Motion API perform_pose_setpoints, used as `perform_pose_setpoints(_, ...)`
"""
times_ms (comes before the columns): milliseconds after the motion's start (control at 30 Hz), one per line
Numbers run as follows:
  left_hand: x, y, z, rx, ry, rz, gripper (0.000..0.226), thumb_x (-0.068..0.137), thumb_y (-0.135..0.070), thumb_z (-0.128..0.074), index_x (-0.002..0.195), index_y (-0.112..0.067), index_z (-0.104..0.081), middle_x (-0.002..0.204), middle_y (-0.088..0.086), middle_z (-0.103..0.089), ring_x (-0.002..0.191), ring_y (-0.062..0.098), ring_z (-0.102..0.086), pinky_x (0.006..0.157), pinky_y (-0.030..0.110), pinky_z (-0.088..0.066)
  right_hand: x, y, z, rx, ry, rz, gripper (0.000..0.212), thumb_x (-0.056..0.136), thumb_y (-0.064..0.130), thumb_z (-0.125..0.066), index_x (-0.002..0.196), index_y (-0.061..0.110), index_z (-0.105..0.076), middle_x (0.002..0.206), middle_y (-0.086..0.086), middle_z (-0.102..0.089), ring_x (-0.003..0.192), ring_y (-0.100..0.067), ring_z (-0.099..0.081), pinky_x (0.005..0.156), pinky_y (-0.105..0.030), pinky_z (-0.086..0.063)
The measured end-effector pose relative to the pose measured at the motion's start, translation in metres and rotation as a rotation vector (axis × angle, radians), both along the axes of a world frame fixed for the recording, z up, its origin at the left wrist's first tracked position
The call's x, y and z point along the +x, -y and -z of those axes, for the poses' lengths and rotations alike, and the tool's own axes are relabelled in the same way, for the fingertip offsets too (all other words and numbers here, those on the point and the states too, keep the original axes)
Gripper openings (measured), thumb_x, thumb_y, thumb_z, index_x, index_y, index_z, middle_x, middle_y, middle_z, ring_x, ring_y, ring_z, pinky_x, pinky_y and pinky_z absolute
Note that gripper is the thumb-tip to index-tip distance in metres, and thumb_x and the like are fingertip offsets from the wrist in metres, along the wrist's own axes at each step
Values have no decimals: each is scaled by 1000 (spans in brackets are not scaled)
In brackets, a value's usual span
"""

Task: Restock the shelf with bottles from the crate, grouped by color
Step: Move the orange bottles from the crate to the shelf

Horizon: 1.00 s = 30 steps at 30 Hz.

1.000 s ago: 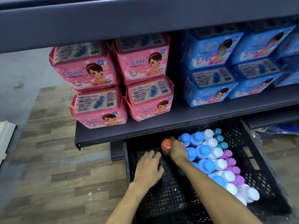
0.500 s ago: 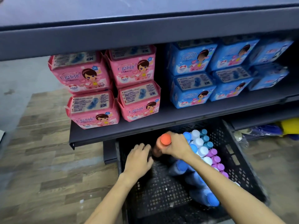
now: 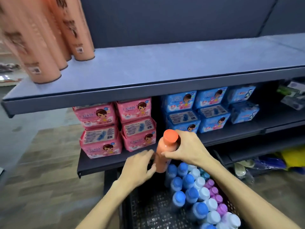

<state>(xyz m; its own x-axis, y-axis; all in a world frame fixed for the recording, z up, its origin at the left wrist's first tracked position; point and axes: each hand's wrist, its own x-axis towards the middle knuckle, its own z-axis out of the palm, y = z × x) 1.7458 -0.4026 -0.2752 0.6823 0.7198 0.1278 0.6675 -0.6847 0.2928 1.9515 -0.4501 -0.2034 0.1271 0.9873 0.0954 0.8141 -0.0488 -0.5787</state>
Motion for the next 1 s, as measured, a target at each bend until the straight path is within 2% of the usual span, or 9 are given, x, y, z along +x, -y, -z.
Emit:
perform_pose_setpoints(133,-4,-1,-46,150,99,32,30,82,-46,-46,101,-24,-52,86,-7,-56,82,21,-61,60,37,-48,-1,6,-40,127,0,-23,53,54,64,-74,92,28,-64,83,13,-70,77,-8,-63,76,-36,-52)
perform_pose_setpoints(233,-5,0,-84,236,131,52,29,82,-45,-46,98,-23,-55,84,-8,-56,81,17,-61,62,36,-49,-5,13,-70,216,-11,-28,52,56,66,-72,89,26,-63,82,14,-68,78,-8,-63,76,-36,-52)
perform_pose_setpoints(400,-13,4,-139,385,206,75,25,84,-40,-49,97,-22,-60,78,-7,-54,71,18,-59,57,35,-49,-13,19,-121,334,-51,-60,48,59,62,-75,90,26,-64,82,15,-69,78,-4,-65,76,-34,-53)
perform_pose_setpoints(533,-24,4,-181,446,279,61,24,87,-41,-50,100,-24,-59,81,-7,-57,74,15,-59,59,37,-49,-20,15,-168,434,-47,-91,44,62,56,-77,91,24,-68,78,16,-69,72,-3,-63,70,-26,-52)
perform_pose_setpoints(767,-42,-12,-253,534,455,0,26,85,-44,-51,102,-27,-59,76,-14,-56,66,8,-56,59,34,-51,-39,-14,-245,599,-41,-106,59,59,62,-69,102,22,-71,79,12,-72,72,-5,-65,70,-30,-55)
perform_pose_setpoints(867,-47,-21,-283,569,470,-2,27,84,-48,-50,101,-29,-59,74,-16,-55,63,5,-57,58,35,-51,-47,-31,-273,638,-26,-94,53,60,63,-71,92,21,-71,76,9,-72,71,-8,-66,68,-32,-56)
perform_pose_setpoints(1000,-58,-31,-323,677,425,-10,26,84,-49,-48,99,-29,-56,75,-14,-54,61,6,-56,56,34,-51,-57,-53,-306,673,-6,-83,43,66,57,-77,67,19,-59,62,9,-61,57,-6,-56,54,-22,-48)
